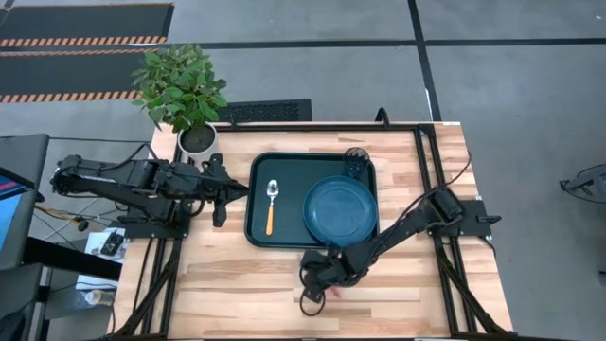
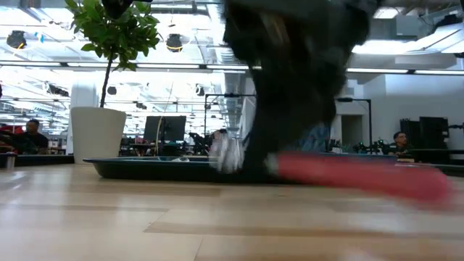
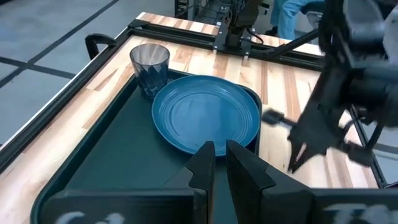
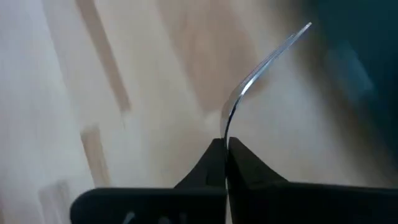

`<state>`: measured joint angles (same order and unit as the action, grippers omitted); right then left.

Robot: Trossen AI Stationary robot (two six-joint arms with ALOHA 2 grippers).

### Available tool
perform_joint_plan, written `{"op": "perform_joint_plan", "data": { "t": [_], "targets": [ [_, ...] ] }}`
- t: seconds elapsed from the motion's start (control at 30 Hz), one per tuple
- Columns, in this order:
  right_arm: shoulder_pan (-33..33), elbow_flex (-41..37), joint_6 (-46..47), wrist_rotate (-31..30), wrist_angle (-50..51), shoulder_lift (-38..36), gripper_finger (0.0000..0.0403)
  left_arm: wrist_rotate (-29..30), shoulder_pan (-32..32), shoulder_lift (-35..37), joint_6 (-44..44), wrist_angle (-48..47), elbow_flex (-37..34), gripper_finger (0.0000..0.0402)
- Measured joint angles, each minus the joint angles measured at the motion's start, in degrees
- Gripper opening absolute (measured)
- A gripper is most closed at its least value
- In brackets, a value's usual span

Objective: Pick and place plate/cup/fork/spoon on tray
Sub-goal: Put the red fork on the black tray to the left of the blue plate

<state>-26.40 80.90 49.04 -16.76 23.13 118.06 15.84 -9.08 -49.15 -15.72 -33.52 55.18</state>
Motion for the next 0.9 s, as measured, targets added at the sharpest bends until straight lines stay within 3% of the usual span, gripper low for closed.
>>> {"op": "perform_joint_plan", "data": {
  "t": [0.23, 0.4, 0.5, 0.6, 0.73, 0.9],
  "targets": [
    [-0.22, 0.09, -6.37, -13.4, 5.8, -8.82, 0.0002, 7.54, 0.01, -0.83, -7.55, 1.29, 0.09, 0.0027],
    [-0.76, 0.22, -18.14, -30.3, 8.75, -14.39, 0.0002, 11.88, 0.02, -3.86, -12.97, 2.9, 0.05, 0.0027],
    [0.67, 0.2, -27.34, -36.35, 4.36, -16.22, 0.0001, 10.58, 0.02, -6.87, -12.92, 7.92, 0.0, 0.0028],
    [2.67, 0.26, -34.94, -38.03, -2.52, -17.71, 0.0001, 6.1, -0.03, -10.19, -9.14, 14.6, 0.0, 0.0036],
    [4.11, 0.23, -40.99, -45.33, -4.52, -18.22, 0.0001, 3.94, 0.0, -13.13, -7.59, 22.9, 0.0, 0.0074],
    [2.59, 0.24, -53.21, -55.06, -5.18, -18.44, 0.0001, 3.38, 0.04, -13.86, -7.57, 30.12, 0.04, 0.0154]
  ]
}}
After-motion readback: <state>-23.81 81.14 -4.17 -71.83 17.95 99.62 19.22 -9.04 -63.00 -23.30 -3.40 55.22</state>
